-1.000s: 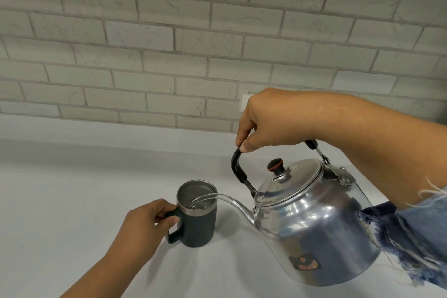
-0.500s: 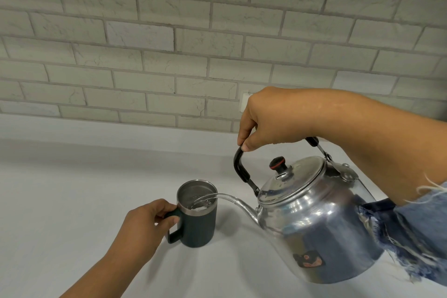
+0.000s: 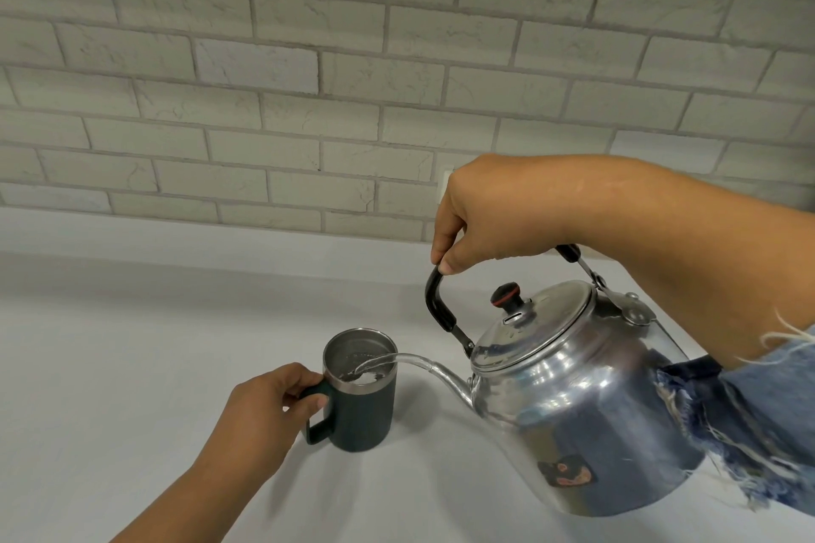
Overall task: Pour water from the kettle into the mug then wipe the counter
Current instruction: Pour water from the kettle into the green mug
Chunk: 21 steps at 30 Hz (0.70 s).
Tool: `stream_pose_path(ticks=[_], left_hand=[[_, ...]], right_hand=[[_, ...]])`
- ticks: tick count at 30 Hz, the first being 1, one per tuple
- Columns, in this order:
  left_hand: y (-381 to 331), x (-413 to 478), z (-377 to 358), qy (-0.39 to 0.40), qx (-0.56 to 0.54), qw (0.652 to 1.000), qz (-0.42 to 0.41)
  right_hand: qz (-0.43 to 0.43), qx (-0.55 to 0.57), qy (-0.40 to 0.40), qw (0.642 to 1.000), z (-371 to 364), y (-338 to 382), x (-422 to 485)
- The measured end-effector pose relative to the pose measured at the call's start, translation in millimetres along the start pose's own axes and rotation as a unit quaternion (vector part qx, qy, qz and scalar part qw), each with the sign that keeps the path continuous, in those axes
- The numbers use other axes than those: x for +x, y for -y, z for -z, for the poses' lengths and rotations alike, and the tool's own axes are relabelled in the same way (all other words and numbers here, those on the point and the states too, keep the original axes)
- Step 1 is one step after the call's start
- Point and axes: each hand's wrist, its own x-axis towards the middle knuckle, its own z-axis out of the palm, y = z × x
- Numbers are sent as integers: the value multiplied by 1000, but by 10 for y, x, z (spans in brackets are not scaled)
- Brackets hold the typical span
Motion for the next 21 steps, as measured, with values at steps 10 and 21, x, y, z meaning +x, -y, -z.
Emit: stream_pose_path(ticks=[10,21], left_hand=[[15,11,-6,-1,1,1000,-9],[21,11,-10,-6,-2,1000,-4]], right_hand=[[1,-5,3,1000,25,33,3],[2,6,-3,1000,-29,4,44]])
